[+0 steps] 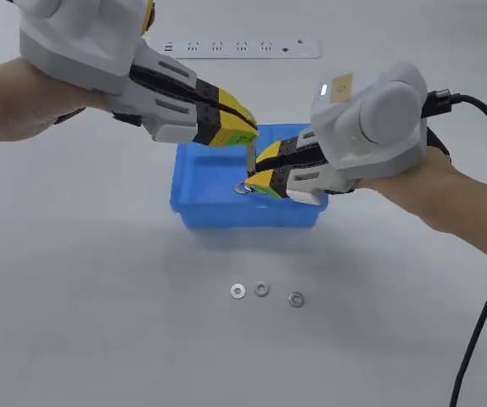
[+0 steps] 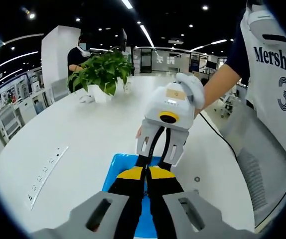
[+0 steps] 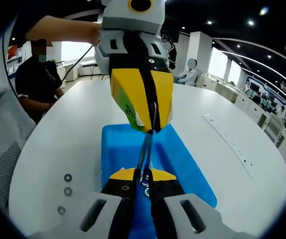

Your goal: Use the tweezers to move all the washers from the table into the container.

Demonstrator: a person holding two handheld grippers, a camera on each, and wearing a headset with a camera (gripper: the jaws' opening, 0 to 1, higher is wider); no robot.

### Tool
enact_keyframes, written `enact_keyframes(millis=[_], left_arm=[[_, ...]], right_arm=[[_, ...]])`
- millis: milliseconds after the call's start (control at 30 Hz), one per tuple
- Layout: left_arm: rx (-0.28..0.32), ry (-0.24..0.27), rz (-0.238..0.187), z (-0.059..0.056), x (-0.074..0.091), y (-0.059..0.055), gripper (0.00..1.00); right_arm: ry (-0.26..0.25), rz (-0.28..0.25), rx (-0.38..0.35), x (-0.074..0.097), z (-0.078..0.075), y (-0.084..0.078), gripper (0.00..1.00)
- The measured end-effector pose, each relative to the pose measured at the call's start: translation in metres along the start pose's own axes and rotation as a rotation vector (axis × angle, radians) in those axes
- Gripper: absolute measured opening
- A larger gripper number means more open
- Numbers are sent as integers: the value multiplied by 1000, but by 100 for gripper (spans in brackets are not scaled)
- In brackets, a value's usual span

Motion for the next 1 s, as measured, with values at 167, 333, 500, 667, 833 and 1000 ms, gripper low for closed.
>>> enact_keyframes(millis=[167,333,500,667,833,1000], left_arm=[[12,-9,4,-1,-5,-3,6],[12,2,1,1,-7,1,5],[7,-1,-9,-2,-4,5,5],[-3,1,-23,-9,5,14,5],[-11,11,-49,-14,16,25,5],[-7,15,-87,-23,30,38,5]], right_arm=[[-4,14,-11,-2,-1,-4,10],[-12,1,-33,0,-1,-5,11],[-24,-8,-36,4,2,-2,12],[-28,-27,-33,10,6,5,12],[-31,-71,-44,18,10,16,12],[-31,-130,-62,26,18,29,12]])
Point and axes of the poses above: the centre of the closed fingertips' face, and the gripper's own axes: x roughly backward along the fingers, z roughly to its left, y roughly out of its top, the point moved 6 cm from there along x, roughly backward along the fingers, and after that the axes turned 14 degrees about y, right-handed, at the moved point
